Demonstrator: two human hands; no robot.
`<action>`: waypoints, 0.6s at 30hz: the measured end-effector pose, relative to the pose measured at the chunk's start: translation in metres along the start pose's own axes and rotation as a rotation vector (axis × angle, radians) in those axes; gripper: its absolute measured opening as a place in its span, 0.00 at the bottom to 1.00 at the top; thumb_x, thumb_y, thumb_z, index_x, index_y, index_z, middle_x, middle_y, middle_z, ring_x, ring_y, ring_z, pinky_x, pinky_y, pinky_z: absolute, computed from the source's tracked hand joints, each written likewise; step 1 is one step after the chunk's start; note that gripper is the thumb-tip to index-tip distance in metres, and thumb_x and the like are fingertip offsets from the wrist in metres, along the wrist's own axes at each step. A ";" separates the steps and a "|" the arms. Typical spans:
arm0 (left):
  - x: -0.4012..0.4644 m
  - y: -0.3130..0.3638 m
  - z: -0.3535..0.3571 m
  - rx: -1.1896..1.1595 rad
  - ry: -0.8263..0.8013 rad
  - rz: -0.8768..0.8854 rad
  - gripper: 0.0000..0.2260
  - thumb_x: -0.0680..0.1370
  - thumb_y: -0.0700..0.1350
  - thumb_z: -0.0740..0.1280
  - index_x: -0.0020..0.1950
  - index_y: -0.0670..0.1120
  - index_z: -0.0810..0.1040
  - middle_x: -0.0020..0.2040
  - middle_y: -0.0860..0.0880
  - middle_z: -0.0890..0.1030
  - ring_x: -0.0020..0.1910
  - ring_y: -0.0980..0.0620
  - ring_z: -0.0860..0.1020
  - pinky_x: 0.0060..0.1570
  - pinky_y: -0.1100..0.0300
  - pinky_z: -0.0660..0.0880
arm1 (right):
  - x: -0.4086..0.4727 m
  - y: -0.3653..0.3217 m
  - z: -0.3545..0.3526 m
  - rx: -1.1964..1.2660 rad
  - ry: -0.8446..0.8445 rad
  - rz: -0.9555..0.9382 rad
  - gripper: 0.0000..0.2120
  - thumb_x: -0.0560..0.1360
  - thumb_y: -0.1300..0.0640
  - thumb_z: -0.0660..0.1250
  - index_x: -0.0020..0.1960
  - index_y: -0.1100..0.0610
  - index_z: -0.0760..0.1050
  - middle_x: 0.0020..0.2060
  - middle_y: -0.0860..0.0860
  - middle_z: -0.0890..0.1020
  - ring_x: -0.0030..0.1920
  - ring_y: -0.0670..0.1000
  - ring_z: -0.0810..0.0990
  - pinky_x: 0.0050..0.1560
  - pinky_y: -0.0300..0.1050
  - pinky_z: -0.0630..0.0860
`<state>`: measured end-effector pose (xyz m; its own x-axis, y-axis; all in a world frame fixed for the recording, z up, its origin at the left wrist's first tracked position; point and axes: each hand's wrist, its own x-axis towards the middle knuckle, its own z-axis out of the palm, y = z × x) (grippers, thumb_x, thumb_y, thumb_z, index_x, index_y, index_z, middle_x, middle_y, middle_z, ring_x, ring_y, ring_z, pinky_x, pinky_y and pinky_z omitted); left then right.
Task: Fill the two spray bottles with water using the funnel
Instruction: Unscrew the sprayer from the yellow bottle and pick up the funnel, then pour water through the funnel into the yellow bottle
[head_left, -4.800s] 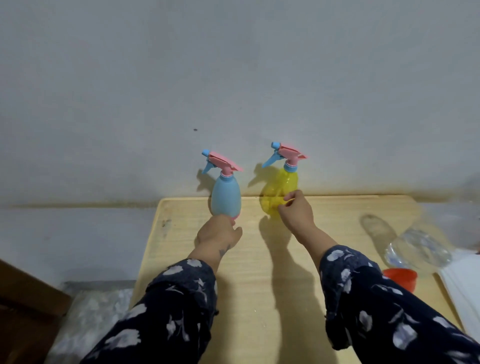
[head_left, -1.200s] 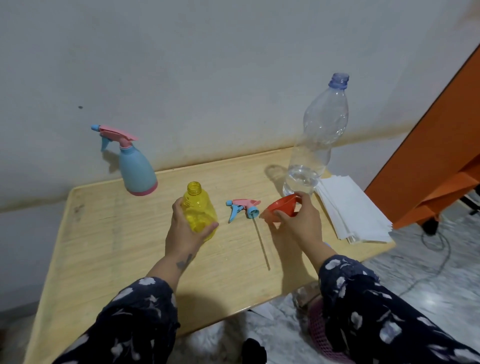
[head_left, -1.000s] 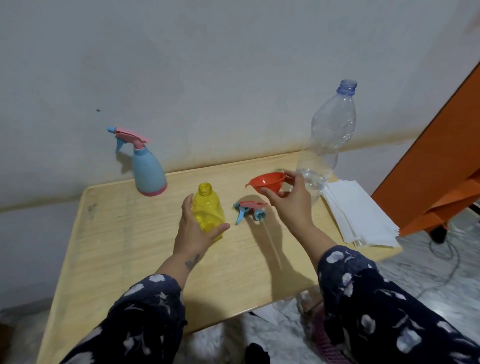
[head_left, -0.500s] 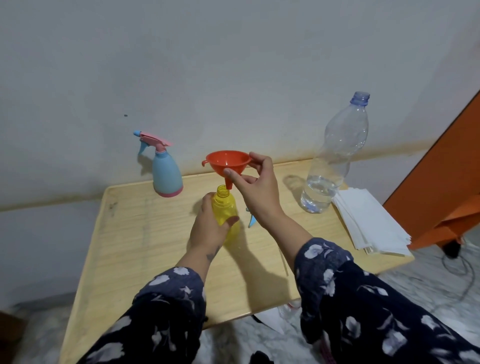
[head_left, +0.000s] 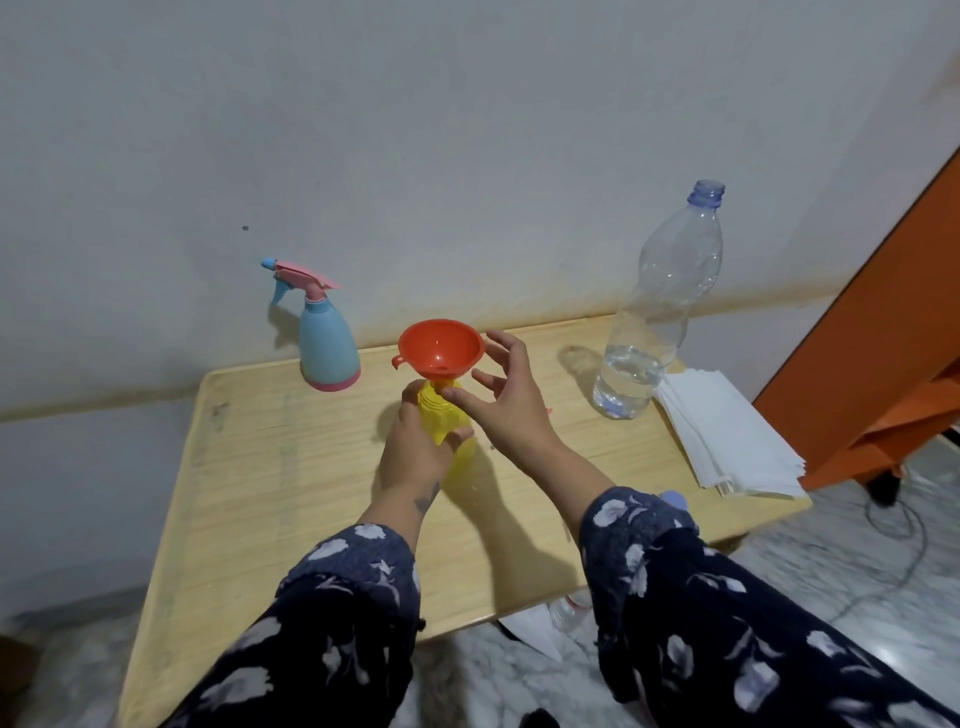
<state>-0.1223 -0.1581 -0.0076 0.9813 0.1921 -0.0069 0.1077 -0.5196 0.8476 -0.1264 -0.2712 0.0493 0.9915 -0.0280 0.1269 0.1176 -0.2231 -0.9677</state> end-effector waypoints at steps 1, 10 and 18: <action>0.000 0.000 0.000 -0.008 0.004 0.003 0.32 0.73 0.49 0.74 0.71 0.55 0.61 0.65 0.49 0.73 0.63 0.44 0.73 0.50 0.53 0.72 | 0.000 0.003 -0.006 -0.048 -0.012 0.013 0.39 0.69 0.57 0.76 0.71 0.46 0.58 0.71 0.49 0.66 0.64 0.50 0.74 0.63 0.51 0.74; -0.003 0.007 0.009 -0.037 -0.002 -0.075 0.35 0.75 0.46 0.72 0.76 0.50 0.55 0.72 0.46 0.65 0.70 0.43 0.66 0.62 0.49 0.68 | 0.008 0.047 -0.126 -0.423 0.352 0.086 0.31 0.74 0.59 0.68 0.73 0.56 0.58 0.70 0.55 0.64 0.70 0.55 0.66 0.68 0.50 0.66; 0.002 -0.004 0.014 -0.038 0.019 -0.119 0.39 0.73 0.51 0.73 0.77 0.53 0.52 0.73 0.48 0.66 0.69 0.42 0.68 0.65 0.44 0.69 | 0.049 0.066 -0.194 -0.355 0.466 0.065 0.47 0.71 0.51 0.73 0.78 0.51 0.44 0.76 0.56 0.54 0.75 0.57 0.57 0.71 0.52 0.60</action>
<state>-0.1189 -0.1672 -0.0188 0.9587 0.2668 -0.0988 0.2168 -0.4603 0.8609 -0.0804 -0.4758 0.0342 0.8577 -0.4597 0.2305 -0.0477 -0.5174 -0.8544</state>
